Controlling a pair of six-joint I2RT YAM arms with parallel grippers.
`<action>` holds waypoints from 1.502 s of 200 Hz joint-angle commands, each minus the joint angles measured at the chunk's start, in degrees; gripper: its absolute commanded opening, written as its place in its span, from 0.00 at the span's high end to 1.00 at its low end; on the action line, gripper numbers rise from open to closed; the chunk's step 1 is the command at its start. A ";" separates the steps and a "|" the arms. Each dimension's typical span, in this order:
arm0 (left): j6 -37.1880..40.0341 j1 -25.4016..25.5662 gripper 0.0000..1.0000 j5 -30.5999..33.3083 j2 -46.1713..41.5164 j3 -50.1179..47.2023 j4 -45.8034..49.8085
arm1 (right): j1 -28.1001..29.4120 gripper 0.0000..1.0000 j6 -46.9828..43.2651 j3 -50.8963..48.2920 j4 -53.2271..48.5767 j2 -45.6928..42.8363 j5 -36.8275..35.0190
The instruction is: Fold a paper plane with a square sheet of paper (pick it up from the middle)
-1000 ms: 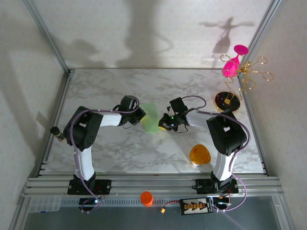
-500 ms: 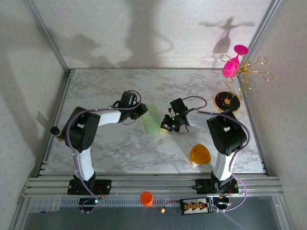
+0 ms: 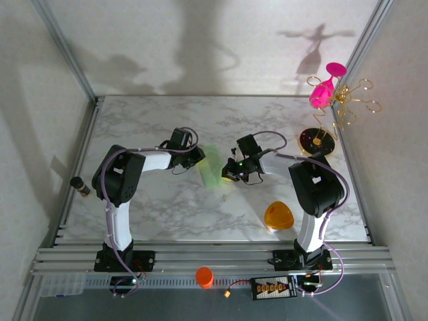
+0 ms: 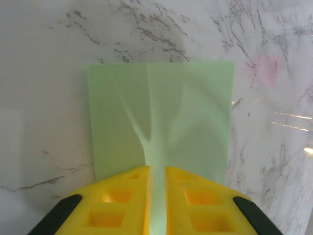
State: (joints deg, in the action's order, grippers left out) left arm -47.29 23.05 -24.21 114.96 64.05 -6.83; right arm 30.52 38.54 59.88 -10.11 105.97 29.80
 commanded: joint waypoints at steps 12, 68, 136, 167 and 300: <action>1.41 -0.27 0.84 -0.31 1.50 0.12 2.53 | -0.15 1.00 -1.00 2.12 3.74 0.00 5.47; 1.45 0.17 0.84 -0.51 1.67 0.11 2.44 | 1.19 1.00 0.82 5.31 7.91 4.34 6.21; 1.22 0.49 0.84 -0.58 1.93 0.02 2.44 | 3.54 1.00 1.14 8.52 8.53 8.47 3.73; 1.09 0.58 0.84 -0.71 2.16 -0.07 2.30 | 4.47 1.00 1.22 9.66 8.22 10.06 2.56; 0.46 0.66 0.84 -0.49 2.44 -0.68 2.17 | 5.17 1.00 3.07 10.11 10.46 12.50 0.13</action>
State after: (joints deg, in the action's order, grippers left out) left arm -46.70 23.16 -24.43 115.13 64.05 -7.03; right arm 35.05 41.36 68.82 0.19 117.12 31.09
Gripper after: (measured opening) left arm 0.156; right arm 0.058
